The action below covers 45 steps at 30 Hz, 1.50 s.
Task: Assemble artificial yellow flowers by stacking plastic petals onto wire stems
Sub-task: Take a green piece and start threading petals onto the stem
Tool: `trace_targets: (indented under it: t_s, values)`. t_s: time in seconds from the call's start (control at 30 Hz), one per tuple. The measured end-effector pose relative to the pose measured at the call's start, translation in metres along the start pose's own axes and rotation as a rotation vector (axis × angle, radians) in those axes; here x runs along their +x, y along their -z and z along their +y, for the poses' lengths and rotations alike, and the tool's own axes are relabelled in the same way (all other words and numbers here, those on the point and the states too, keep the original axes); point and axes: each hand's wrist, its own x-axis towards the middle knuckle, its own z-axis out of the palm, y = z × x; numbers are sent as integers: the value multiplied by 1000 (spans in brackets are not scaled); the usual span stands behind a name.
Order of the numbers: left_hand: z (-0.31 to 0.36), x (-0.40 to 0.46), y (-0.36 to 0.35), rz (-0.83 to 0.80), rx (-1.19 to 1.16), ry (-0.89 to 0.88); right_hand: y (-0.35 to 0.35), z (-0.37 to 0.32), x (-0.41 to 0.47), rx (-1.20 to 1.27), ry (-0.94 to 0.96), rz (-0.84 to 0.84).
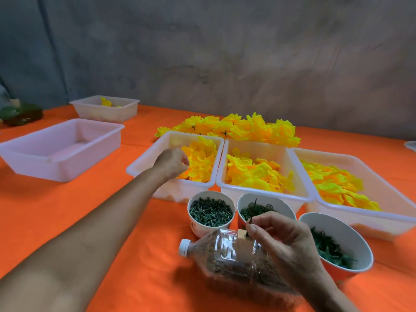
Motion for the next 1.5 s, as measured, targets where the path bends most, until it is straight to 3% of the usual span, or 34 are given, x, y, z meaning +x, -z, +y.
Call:
trace_targets:
  t_s: [0.13, 0.3, 0.43, 0.83, 1.0, 1.13, 1.27, 1.37, 1.5]
  values:
    - [-2, 20, -22, -287, 189, -90, 2, -1, 0, -30, 8, -21]
    - [-3, 43, -30, -567, 458, -36, 2, -1, 3, 19, -6, -16]
    - [-2, 55, -37, -535, 529, -66, 3, 2, 4, 69, -42, -35]
    - [1, 53, -51, -431, 291, -112, 5, 5, 4, 67, -47, -47]
    - [3, 48, -42, -216, 207, -117, 4, 7, 2, 88, -76, -44]
    - [13, 37, -28, 100, -10, -129, 3, 5, 1, 115, -82, -34]
    - [28, 18, -12, 244, -420, -141, 3, 1, 1, 102, -80, -13]
    - [44, -3, 0, 139, -920, -75, 2, -2, 2, 114, -90, -20]
    - [65, -31, 14, -197, -1400, -9, 4, -6, 1, 190, -158, -31]
